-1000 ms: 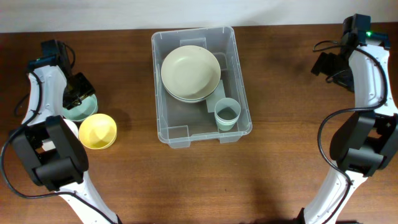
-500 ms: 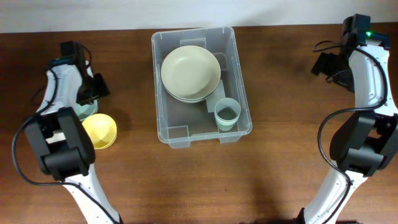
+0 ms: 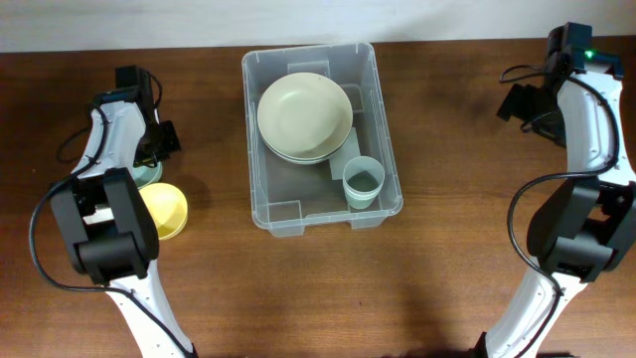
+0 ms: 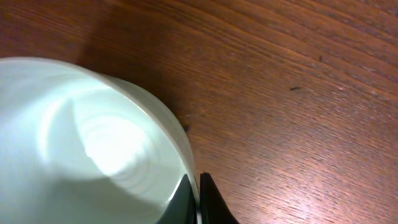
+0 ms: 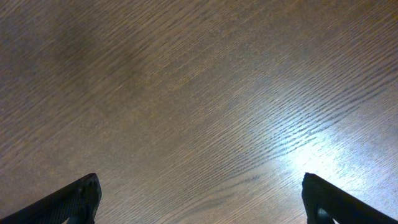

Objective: Pack container
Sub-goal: 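Lower the left gripper toward the mint green bowl's rim, then lift the mint green bowl and carry it into the bin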

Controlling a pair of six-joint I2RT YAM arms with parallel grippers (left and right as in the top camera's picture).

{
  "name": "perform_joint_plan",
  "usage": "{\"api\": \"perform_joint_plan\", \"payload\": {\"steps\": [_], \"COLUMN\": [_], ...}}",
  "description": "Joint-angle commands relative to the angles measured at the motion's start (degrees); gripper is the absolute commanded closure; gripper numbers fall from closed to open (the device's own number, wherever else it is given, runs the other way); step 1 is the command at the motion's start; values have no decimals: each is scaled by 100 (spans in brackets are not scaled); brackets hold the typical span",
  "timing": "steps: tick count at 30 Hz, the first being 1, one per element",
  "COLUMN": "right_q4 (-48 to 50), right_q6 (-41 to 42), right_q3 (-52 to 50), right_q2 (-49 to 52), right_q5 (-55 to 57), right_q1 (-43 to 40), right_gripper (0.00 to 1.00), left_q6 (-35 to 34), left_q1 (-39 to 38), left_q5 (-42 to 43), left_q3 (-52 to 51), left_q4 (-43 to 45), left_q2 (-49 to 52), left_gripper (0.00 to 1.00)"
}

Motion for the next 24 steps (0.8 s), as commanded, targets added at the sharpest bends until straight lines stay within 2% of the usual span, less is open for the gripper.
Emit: {"api": "perform_joint_plan", "payload": {"steps": [1,6,10,15,20,24], "right_q4": [4,4,4,4,4,4], "right_q6": [28,28,28,28,28,28], "right_q3": [13,13,13,13,13,13], "right_q2": [0,0,0,0,0,0], "right_q5": [28,28,28,31,28,28], "right_q1": [-26,-26,-26,-26,-26,-26], "right_gripper": [1,1,1,1,1,1], "left_q6": [31,343,785,955,1482,1838], "left_q1": [33,-9,-188,-717,-1438,-2028], "left_q5": [-225,-776,-887,-780,-13,588], "left_q3": [44,800,2006,3617,4649,4848], "left_q4": [-37,-387,-1025,-2035,-2841,-3388], "left_q2": [83,81,81,81,57,-114], "left_gripper": [99,99,99,99,99,99]}}
